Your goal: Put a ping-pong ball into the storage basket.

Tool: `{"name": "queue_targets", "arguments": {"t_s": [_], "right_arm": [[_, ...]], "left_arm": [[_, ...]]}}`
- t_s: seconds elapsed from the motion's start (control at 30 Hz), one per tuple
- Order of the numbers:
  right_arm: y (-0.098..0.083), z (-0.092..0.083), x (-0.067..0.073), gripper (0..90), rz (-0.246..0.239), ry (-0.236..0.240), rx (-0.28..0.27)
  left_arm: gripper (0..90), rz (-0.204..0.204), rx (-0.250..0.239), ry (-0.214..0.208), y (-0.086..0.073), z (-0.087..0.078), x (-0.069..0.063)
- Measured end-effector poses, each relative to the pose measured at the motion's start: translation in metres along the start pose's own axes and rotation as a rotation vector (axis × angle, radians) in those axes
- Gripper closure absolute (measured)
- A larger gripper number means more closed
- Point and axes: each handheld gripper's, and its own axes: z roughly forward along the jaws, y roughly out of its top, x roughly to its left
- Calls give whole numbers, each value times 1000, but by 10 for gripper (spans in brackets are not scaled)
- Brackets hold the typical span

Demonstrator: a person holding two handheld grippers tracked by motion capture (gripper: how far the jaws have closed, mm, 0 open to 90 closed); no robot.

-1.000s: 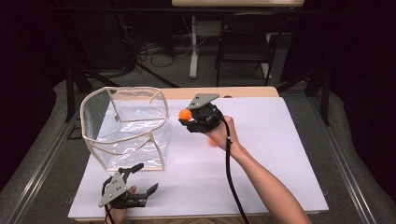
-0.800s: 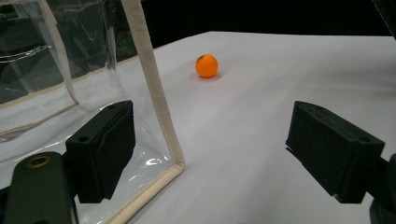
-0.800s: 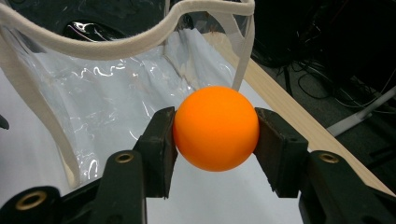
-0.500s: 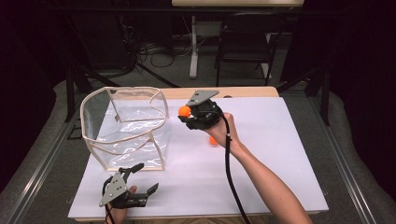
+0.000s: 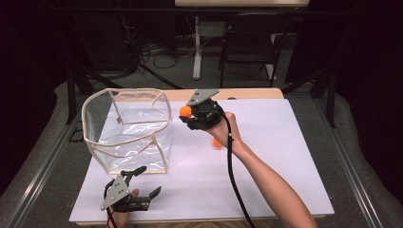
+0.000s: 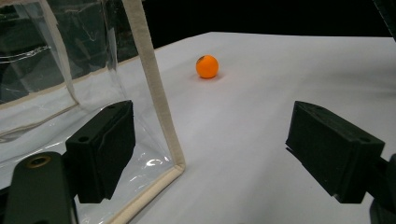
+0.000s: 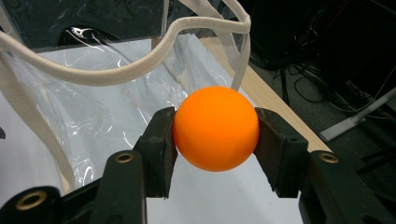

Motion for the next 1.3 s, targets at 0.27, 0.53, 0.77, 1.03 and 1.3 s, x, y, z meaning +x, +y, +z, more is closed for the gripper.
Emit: {"name": "queue_targets", "arguments": {"t_s": [0.27,0.53,0.77,1.03,1.3], "right_arm": [[3,-1,-2,509,-1,-8,-8],[7,1,-2,509,-4,-13,-18],[11,1,-1,509,-14,-18,-31],[15,2,1,509,-18,-20,-46],[21,2,2,509,-23,-20,-62]], "left_arm": [[155,2,2,-3,0,1,0],[155,3,1,-1,0,0,0],[155,2,0,-2,0,0,0],[155,3,1,-2,0,0,0],[155,2,-1,-1,0,0,0]]}}
